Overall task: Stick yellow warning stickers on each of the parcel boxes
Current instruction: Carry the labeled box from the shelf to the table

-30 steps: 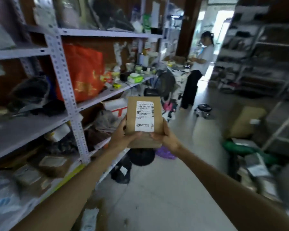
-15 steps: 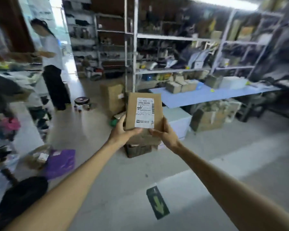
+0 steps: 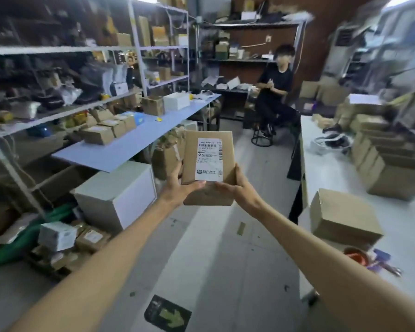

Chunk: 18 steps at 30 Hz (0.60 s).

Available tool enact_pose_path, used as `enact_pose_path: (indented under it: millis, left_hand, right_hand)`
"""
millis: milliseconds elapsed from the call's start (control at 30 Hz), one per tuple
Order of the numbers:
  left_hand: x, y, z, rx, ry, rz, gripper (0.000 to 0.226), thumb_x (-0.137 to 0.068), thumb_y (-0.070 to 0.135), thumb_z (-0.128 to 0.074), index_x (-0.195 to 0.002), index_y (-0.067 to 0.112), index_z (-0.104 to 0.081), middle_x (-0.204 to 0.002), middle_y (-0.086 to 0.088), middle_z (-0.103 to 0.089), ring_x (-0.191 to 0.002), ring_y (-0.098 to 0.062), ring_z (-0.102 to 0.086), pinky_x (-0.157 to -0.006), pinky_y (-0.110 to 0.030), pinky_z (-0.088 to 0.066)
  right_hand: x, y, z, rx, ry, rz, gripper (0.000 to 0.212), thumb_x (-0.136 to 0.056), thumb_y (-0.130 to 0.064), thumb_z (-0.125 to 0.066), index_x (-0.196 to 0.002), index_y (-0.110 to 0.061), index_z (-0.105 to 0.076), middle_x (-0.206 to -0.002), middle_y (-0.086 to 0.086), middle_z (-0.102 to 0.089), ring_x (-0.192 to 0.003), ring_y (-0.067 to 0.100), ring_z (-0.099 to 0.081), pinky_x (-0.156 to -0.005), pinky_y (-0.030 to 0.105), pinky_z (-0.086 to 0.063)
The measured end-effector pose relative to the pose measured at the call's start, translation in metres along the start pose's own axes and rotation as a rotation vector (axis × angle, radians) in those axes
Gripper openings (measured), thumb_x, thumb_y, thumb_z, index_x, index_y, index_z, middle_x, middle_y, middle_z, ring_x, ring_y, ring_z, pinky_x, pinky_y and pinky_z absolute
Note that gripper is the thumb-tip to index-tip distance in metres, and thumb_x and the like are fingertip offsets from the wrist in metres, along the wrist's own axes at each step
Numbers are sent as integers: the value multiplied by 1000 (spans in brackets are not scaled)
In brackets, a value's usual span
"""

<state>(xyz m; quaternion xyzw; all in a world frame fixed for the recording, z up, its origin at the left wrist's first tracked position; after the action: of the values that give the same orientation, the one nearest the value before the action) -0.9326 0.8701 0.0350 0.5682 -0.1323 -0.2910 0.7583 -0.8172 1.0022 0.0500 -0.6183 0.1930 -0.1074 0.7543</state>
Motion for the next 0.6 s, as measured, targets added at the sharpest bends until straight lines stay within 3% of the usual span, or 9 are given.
enact_pose_path:
  millis: [100, 300, 433, 600]
  left_hand:
    - [-28, -6, -24, 39, -77, 8, 92, -59, 47, -84, -138, 34, -40, -125, 4, -64, -113, -18, -61, -95, -47, -51]
    - [-97, -25, -64, 41, -156, 22, 104, -47, 58, -82, -139, 37, -37, -125, 4, -61, -113, -20, -60, -90, -48, -54]
    - [-154, -37, -89, 7, -172, -2, 99, -57, 51, -82, -142, 33, -36, -127, 4, -58, -116, -20, -56, -93, -48, -53]
    - [-238, -46, -117, 20, -189, 17, 102, -53, 53, -83, -141, 32, -37, -126, 4, -59, -114, -21, -57, -90, -49, -54]
  right_hand:
    - [-11, 13, 21, 3, 53, -23, 68, -73, -27, -72, -131, -21, -36, -127, 0, -58, -115, 12, -56, -99, 29, -48]
    - [-58, 52, 57, -29, 123, -58, 69, -74, -25, -71, -131, -29, -33, -131, 1, -55, -121, 16, -53, -105, 40, -45]
    - [-109, 86, 84, -19, 136, -75, 71, -74, -26, -71, -132, -34, -31, -131, -3, -54, -121, 14, -53, -106, 40, -44]
    - [-185, 117, 122, -25, 159, -84, 71, -74, -27, -71, -134, -28, -34, -129, -1, -55, -119, 14, -54, -104, 42, -46]
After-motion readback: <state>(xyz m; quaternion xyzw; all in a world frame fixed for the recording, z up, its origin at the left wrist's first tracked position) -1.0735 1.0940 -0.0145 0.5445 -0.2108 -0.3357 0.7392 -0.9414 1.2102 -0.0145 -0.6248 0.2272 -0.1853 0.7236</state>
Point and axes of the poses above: each hand's wrist, its own x-axis away from the middle knuckle, its own z-axis out of the back of the hand, y = z × x, the point moved 10 cm from there along -x, towards the middle knuckle
